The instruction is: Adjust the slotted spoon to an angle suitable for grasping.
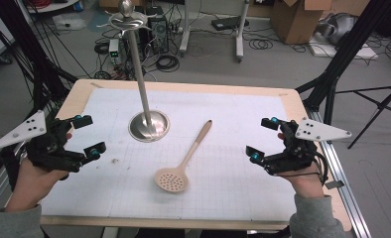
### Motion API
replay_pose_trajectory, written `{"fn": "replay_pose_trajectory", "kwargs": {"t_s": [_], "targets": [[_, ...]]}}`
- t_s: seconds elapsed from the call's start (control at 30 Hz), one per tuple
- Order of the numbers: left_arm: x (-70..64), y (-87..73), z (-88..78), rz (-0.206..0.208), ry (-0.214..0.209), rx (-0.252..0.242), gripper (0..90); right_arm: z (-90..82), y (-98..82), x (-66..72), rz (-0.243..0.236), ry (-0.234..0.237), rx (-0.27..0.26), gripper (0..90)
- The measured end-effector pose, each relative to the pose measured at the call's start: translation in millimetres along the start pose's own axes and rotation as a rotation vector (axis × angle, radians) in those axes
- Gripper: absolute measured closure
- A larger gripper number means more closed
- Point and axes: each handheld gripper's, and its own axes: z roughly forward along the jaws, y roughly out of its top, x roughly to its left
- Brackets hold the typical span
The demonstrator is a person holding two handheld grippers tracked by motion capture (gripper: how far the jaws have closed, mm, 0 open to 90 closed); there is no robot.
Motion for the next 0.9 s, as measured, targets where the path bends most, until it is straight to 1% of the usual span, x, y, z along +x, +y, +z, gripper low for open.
{"fn": "replay_pose_trajectory", "kwargs": {"t_s": [0.17,0.2,0.23,0.27,0.3,0.33,0.47,0.53,0.57,0.67,0.77,0.87,0.9], "targets": [[2.7,-1.3,-1.9,-0.008,0.008,-0.004,4.1,2.0,-2.4,-3.4,-0.005,-0.011,0.008,2.0],[3.6,-2.3,-1.7,-0.015,0.008,-0.007,4.1,2.0,-2.4,-3.4,-0.005,-0.011,0.008,2.0],[4.6,-3.6,-1.5,-0.017,0.014,-0.004,4.1,2.9,-3.4,-3.2,0.004,-0.019,0.015,2.0],[5.3,-4.5,-1.2,-0.021,0.019,-0.002,4.1,4.0,-3.6,-3.0,0.003,-0.019,0.015,1.9],[6.1,-5.5,-0.7,-0.024,0.016,-0.001,4.1,5.2,-3.6,-3.2,-0.006,-0.018,0.014,2.0],[6.1,-5.5,-0.7,-0.024,0.016,-0.001,4.1,6.6,-3.8,-2.4,-0.004,-0.017,0.015,2.0],[6.3,-5.1,-2.0,-0.022,0.013,-0.003,4.1,15.5,-5.1,-1.5,0.000,0.000,0.034,2.0],[6.4,-5.0,-2.2,-0.021,0.014,-0.002,4.1,17.9,-6.0,-1.2,0.002,-0.002,0.039,2.0],[6.3,-5.1,-2.1,-0.021,0.015,-0.001,4.1,23.4,-8.5,-1.2,0.003,-0.001,0.048,2.0],[5.8,-5.0,-1.7,-0.020,0.014,0.000,4.1,29.2,-11.3,-0.7,0.002,-0.004,0.075,2.0],[5.3,-5.0,-1.4,-0.021,0.011,-0.003,4.1,35.6,-14.2,-1.1,-0.012,-0.002,0.099,2.0],[5.9,-5.8,-1.4,-0.023,0.012,0.003,4.1,39.5,-16.2,-1.8,-0.011,-0.007,0.104,2.0],[6.3,-6.9,-1.3,-0.024,0.013,0.006,4.1,44.8,-18.6,-2.9,-0.010,-0.008,0.112,2.0]]}}
